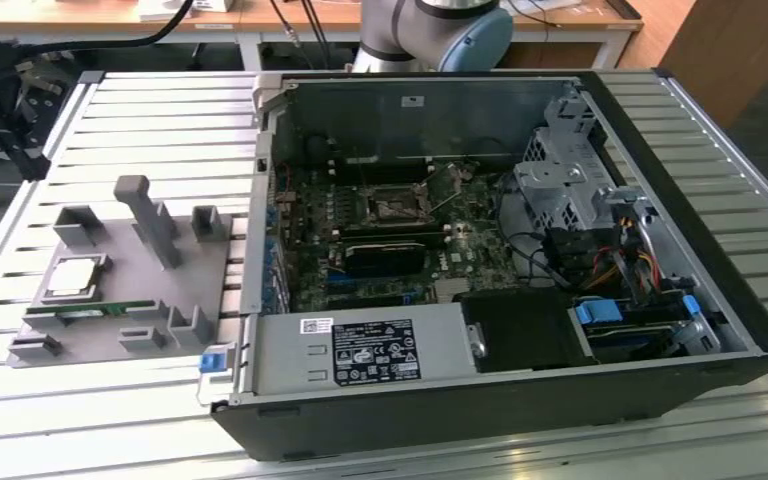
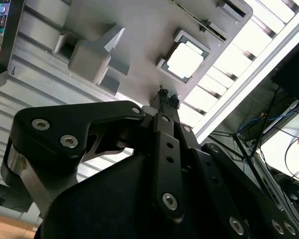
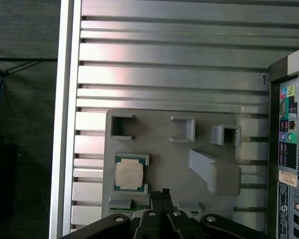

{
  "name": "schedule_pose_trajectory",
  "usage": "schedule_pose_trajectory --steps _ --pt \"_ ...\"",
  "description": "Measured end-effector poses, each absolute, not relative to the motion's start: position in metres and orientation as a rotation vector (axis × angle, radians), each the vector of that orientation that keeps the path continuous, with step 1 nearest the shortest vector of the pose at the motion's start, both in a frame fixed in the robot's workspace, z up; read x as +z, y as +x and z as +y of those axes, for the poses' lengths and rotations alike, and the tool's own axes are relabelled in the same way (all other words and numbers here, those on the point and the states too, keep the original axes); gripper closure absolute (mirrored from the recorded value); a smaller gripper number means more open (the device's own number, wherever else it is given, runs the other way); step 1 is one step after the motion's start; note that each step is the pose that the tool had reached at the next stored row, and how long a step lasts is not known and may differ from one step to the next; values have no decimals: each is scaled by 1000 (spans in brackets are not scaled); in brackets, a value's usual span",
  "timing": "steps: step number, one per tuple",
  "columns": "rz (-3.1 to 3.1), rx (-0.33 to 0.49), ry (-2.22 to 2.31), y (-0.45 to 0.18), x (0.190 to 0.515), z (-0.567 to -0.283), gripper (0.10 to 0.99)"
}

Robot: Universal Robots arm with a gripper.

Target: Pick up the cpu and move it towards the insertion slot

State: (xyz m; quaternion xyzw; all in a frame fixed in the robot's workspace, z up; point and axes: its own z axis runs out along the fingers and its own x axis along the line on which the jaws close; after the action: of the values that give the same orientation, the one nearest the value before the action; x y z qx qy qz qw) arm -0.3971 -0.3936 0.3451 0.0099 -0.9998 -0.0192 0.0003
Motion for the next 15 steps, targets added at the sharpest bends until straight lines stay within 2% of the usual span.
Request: schedule_pose_trajectory --steps 15 --pt "-3140 -60 38 -413 334 -397 980"
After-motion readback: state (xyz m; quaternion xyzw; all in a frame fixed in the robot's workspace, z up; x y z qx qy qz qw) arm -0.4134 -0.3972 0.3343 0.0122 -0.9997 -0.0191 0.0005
